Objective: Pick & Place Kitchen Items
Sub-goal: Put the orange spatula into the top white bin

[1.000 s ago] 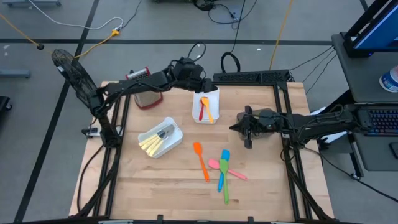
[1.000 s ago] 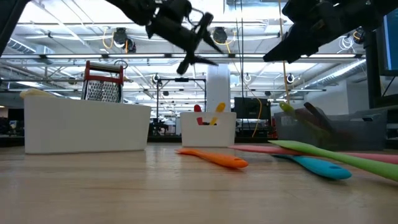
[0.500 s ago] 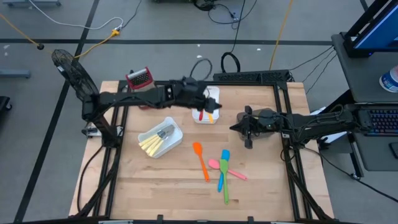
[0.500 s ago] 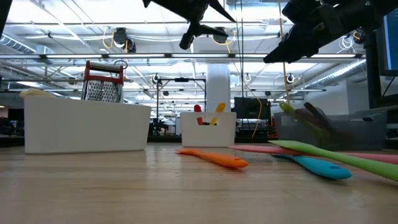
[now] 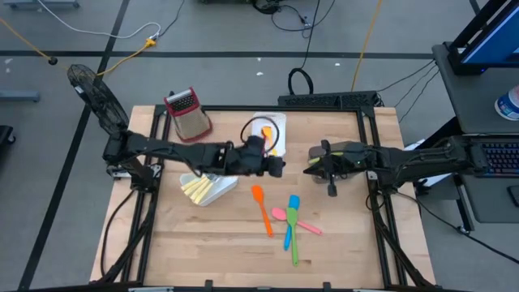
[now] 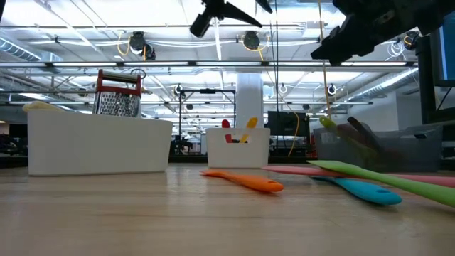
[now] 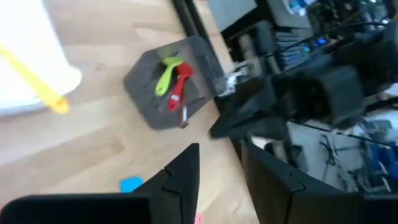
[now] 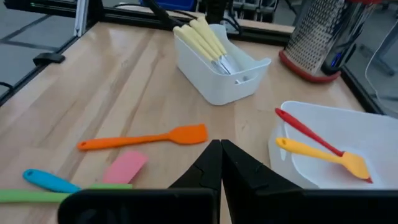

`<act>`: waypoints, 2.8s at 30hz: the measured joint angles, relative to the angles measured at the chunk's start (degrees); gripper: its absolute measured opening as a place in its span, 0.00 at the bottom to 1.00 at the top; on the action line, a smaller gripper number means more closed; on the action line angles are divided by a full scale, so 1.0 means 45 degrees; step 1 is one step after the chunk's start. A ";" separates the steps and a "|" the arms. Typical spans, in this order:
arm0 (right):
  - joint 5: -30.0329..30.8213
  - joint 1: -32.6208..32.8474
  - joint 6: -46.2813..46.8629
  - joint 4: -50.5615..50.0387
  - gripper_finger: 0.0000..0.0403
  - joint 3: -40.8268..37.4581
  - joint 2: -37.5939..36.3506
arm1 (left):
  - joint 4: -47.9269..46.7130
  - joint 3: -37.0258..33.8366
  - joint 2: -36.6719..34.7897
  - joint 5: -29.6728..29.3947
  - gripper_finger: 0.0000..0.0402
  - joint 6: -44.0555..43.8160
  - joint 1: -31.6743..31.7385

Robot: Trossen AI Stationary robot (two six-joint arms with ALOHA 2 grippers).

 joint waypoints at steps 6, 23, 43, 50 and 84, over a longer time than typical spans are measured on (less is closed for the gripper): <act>0.0000 0.0000 -0.0221 -0.0305 0.00 0.0000 -0.0746 | -0.1634 0.0000 0.0000 -0.1474 0.30 -0.1927 -0.1045; 0.0000 0.0000 -0.0567 -0.0703 0.00 -0.0005 -0.1183 | -0.1748 -0.0010 0.0189 -0.0688 0.30 -0.0004 -0.1522; 0.0040 0.0000 -0.0951 -0.0661 0.00 -0.0005 -0.1178 | -0.3171 0.1630 0.1194 -0.0998 0.30 -0.2696 -0.1683; 0.0049 0.0000 -0.0952 -0.0598 0.00 -0.0010 -0.1144 | -0.7111 0.4419 0.3494 -0.0019 0.30 -0.4815 -0.1512; 0.0039 -0.0005 -0.1283 -0.0606 0.00 -0.0010 -0.1144 | -0.8615 0.4211 0.5639 0.1815 0.44 -0.7833 -0.1339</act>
